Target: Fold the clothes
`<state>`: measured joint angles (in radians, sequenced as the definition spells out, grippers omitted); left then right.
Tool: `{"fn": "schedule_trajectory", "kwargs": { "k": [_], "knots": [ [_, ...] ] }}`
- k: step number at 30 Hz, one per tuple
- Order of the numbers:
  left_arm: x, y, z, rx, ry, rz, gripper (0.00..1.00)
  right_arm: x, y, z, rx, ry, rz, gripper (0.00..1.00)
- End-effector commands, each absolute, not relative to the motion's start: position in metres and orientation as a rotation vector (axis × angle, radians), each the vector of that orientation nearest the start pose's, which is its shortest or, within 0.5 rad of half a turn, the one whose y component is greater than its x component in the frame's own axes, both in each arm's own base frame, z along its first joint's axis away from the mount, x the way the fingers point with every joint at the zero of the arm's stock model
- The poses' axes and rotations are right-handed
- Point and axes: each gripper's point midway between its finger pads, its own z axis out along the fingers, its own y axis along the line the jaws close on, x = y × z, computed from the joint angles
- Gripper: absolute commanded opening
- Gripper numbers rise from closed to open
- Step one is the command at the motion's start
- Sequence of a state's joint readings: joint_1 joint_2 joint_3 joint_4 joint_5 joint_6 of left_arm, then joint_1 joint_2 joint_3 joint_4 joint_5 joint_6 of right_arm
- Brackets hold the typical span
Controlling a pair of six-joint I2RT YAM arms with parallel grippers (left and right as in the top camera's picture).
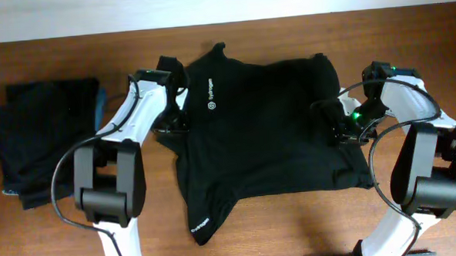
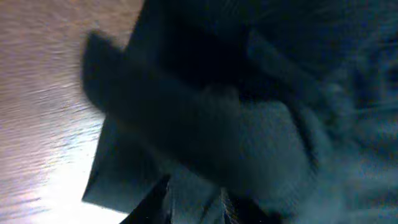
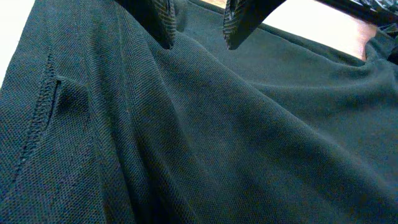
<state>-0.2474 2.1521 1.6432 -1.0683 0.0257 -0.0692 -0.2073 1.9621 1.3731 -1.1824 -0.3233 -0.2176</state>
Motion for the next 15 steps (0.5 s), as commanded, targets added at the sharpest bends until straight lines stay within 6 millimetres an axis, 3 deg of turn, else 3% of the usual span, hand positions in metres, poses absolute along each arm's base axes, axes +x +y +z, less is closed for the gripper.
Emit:
{"fn": "schedule_trajectory", "kwargs": {
  "k": [1,4,6,9,12,15],
  "knots": [
    [0.386,-0.104,-0.004,0.274,3.211,-0.041,0.26,0.315,-0.009,0.045,0.008,3.196,0.572,0.31],
    [0.372,-0.1,-0.015,0.277,3.287,-0.02,0.26,0.314,-0.014,0.043,0.003,3.212,0.525,0.31],
    [0.35,-0.093,-0.02,0.281,3.391,0.015,0.26,0.315,-0.017,0.042,0.012,3.213,0.5,0.31],
    [0.327,-0.08,-0.02,0.277,3.488,0.084,0.17,0.32,-0.02,0.04,0.037,3.202,0.466,0.38],
    [0.31,-0.065,-0.016,0.221,3.57,0.116,0.13,0.32,-0.029,0.032,0.103,3.218,0.381,0.4],
    [0.306,-0.058,-0.014,0.189,3.592,0.114,0.13,0.316,-0.029,0.019,0.116,3.236,0.379,0.4]
  ]
}}
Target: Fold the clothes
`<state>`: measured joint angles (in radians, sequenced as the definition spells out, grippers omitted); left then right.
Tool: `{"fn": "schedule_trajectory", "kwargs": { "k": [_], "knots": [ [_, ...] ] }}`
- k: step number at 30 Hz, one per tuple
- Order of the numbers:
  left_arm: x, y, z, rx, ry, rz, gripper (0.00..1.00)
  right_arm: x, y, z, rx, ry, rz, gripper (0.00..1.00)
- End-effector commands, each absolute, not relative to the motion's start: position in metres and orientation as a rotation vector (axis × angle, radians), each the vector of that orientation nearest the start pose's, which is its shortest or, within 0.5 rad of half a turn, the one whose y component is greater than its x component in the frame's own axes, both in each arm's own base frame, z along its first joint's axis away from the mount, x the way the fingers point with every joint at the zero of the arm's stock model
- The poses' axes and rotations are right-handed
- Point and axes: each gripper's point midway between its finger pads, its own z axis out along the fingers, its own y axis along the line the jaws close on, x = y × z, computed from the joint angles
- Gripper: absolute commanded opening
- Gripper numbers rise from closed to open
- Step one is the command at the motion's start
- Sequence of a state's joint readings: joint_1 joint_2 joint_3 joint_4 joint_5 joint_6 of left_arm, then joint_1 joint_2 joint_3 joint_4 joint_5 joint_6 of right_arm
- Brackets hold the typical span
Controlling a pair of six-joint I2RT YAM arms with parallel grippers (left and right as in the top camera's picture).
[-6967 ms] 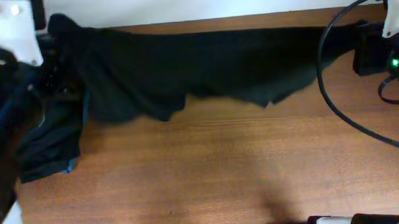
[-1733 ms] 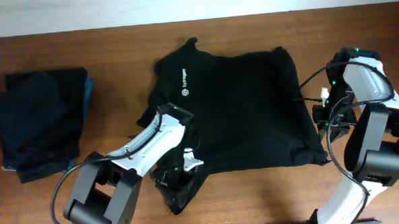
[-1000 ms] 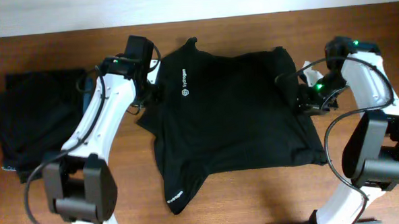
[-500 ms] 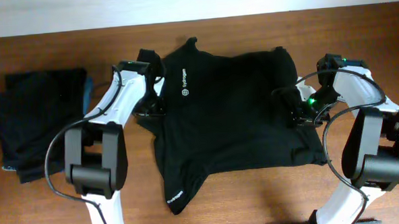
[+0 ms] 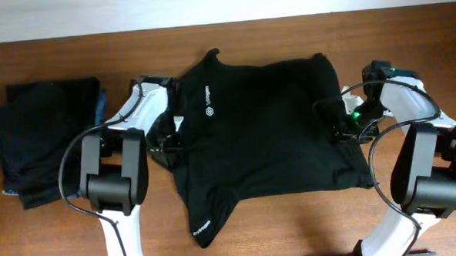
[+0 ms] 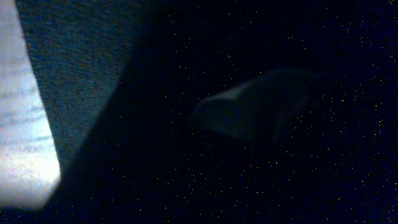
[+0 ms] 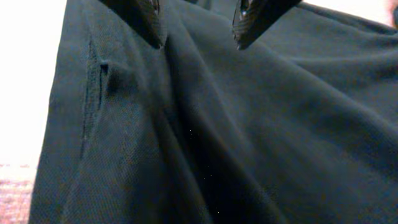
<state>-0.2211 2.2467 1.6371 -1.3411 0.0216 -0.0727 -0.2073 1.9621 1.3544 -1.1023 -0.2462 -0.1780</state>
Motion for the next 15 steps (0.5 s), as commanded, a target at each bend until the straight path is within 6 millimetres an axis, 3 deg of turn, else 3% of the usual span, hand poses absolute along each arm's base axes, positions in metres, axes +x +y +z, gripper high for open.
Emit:
{"fn": "schedule_trajectory", "kwargs": {
  "k": [1,8,10,15],
  "knots": [
    [0.305,-0.056,-0.013,0.176,3.6,0.113,0.13,0.313,-0.028,0.011,0.119,3.253,0.384,0.41],
    [0.303,-0.053,-0.012,0.166,3.612,0.116,0.13,0.315,-0.045,-0.019,0.179,3.288,0.248,0.42],
    [0.304,-0.052,-0.013,0.169,3.607,0.128,0.13,0.319,-0.06,-0.025,0.254,3.274,0.164,0.52],
    [0.306,-0.05,-0.013,0.175,3.599,0.152,0.13,0.326,-0.109,-0.029,0.574,3.167,0.036,0.58]
  ]
}}
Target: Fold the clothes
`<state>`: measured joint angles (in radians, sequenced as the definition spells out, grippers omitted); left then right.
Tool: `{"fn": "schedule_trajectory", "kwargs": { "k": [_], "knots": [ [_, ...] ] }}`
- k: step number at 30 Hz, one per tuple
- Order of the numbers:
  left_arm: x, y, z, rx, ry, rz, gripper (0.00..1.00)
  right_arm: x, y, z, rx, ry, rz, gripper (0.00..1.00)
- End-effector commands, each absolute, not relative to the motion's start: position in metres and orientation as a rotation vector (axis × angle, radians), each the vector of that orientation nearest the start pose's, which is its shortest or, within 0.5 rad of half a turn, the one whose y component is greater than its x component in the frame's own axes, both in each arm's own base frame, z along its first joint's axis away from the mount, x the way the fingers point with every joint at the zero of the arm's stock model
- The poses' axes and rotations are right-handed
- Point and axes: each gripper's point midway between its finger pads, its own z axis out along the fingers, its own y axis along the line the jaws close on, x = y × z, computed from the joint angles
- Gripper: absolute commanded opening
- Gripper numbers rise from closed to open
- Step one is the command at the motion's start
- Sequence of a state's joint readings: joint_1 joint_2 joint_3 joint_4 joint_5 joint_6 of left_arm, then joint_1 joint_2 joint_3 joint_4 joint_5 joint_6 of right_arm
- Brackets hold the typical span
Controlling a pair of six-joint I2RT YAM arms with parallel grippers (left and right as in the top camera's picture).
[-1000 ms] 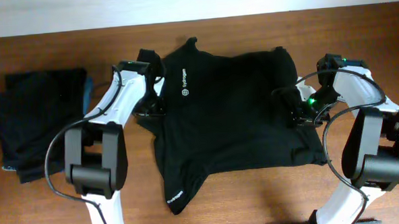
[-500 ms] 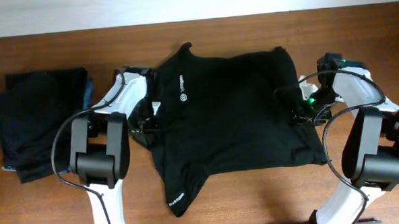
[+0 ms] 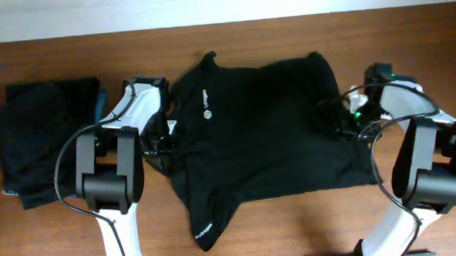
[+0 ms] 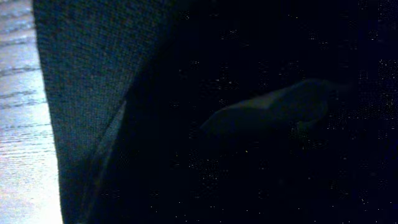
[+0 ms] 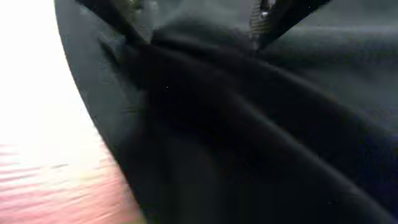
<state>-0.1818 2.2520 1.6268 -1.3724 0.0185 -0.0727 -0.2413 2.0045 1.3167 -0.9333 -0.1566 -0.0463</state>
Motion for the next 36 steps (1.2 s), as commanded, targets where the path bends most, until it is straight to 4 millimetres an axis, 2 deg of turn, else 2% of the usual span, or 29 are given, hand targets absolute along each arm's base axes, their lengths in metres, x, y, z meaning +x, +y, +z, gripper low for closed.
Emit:
{"fn": "schedule_trajectory", "kwargs": {
  "k": [1,4,6,9,11,13,14,19,22,23,27,28,30,31,34,35,36],
  "knots": [
    [0.306,-0.05,-0.013,0.175,3.598,0.151,0.13,0.324,-0.123,-0.029,0.649,3.141,0.04,0.59],
    [0.307,-0.05,-0.014,0.174,3.592,0.15,0.13,0.319,-0.136,-0.029,0.735,3.114,0.087,0.65],
    [0.309,-0.05,-0.014,0.174,3.587,0.148,0.13,0.326,-0.132,-0.026,0.762,3.073,0.211,0.71],
    [0.309,-0.05,-0.015,0.174,3.586,0.148,0.13,0.333,-0.121,-0.016,0.73,3.061,0.327,0.72],
    [0.309,-0.05,-0.015,0.174,3.586,0.148,0.13,0.339,-0.115,-0.003,0.669,3.075,0.353,0.73],
    [0.309,-0.05,-0.015,0.175,3.586,0.148,0.13,0.348,-0.11,0.017,0.603,3.075,0.348,0.73],
    [0.309,-0.05,-0.015,0.174,3.585,0.148,0.13,0.36,-0.106,0.041,0.55,3.054,0.334,0.75],
    [0.309,-0.05,-0.015,0.174,3.586,0.147,0.14,0.403,-0.093,0.116,0.359,2.917,0.268,0.76],
    [0.309,-0.05,-0.015,0.174,3.585,0.147,0.14,0.428,-0.082,0.142,0.266,2.835,0.241,0.75],
    [0.309,-0.05,-0.015,0.174,3.585,0.147,0.14,0.434,-0.078,0.144,0.231,2.815,0.235,0.75],
    [0.309,-0.05,-0.015,0.174,3.584,0.147,0.13,0.461,-0.061,0.138,0.135,2.758,0.215,0.38],
    [0.31,-0.051,-0.015,0.173,3.58,0.145,0.14,0.47,-0.057,0.129,0.114,2.751,0.216,0.26],
    [0.312,-0.051,-0.016,0.172,3.571,0.142,0.13,0.479,-0.052,0.117,0.096,2.75,0.219,0.1],
    [0.313,-0.051,-0.016,0.172,3.569,0.14,0.13,0.484,-0.051,0.109,0.09,2.749,0.22,0.08],
    [0.315,-0.052,-0.017,0.17,3.56,0.132,0.13,0.496,-0.048,0.08,0.079,2.765,0.227,0.08],
    [0.316,-0.052,-0.018,0.17,3.554,0.131,0.13,0.5,-0.047,0.06,0.078,2.786,0.232,0.08],
    [0.316,-0.052,-0.018,0.17,3.553,0.13,0.13,0.502,-0.047,0.049,0.084,2.795,0.236,0.08]
  ]
}}
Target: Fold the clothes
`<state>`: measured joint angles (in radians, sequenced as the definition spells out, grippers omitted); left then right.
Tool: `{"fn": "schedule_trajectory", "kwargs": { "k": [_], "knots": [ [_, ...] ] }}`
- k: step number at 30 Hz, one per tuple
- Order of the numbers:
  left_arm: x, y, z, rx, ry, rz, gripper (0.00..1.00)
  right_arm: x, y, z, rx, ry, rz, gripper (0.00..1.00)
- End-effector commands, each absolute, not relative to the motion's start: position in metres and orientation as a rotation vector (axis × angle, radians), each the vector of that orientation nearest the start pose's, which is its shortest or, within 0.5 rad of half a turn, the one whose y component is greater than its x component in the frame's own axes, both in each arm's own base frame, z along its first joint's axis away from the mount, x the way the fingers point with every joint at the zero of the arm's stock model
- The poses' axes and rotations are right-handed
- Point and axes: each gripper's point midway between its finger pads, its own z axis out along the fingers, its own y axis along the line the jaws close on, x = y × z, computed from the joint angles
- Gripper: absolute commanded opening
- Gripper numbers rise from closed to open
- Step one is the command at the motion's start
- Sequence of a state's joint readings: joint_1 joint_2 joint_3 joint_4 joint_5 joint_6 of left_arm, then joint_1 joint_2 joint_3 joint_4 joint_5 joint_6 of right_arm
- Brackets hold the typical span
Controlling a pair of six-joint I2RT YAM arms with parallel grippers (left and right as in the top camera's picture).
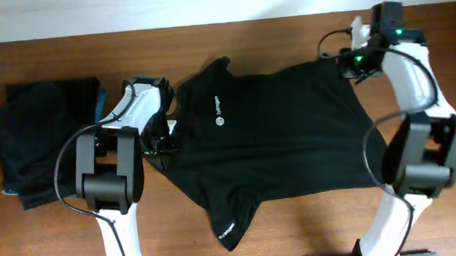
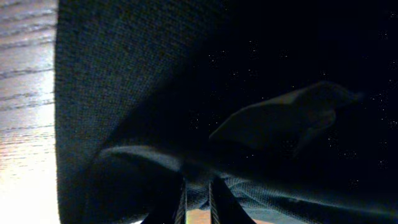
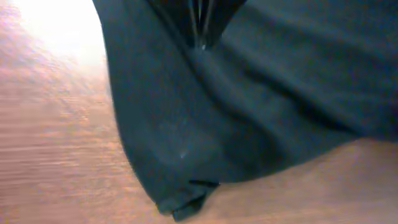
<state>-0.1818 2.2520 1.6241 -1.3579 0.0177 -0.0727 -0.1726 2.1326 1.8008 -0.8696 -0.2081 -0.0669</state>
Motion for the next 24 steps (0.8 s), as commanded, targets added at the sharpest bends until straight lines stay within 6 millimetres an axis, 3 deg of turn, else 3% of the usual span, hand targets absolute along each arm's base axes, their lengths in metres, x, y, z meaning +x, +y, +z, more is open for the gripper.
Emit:
{"fn": "schedule_trajectory", "kwargs": {
  "k": [1,6,11,18,24],
  "knots": [
    [0.316,-0.052,-0.018,0.17,3.553,0.13,0.13,0.503,-0.047,0.042,0.086,2.801,0.237,0.08],
    [0.318,-0.052,-0.019,0.17,3.546,0.129,0.14,0.513,-0.049,0.001,0.089,2.816,0.24,0.08],
    [0.318,-0.052,-0.019,0.17,3.546,0.129,0.14,0.519,-0.056,-0.022,0.096,2.818,0.195,0.08],
    [0.319,-0.053,-0.02,0.169,3.539,0.128,0.13,0.546,-0.1,-0.046,0.251,2.716,-0.082,0.1],
    [0.321,-0.053,-0.02,0.169,3.53,0.125,0.13,0.562,-0.132,-0.055,0.346,2.613,-0.116,0.15]
  ]
}}
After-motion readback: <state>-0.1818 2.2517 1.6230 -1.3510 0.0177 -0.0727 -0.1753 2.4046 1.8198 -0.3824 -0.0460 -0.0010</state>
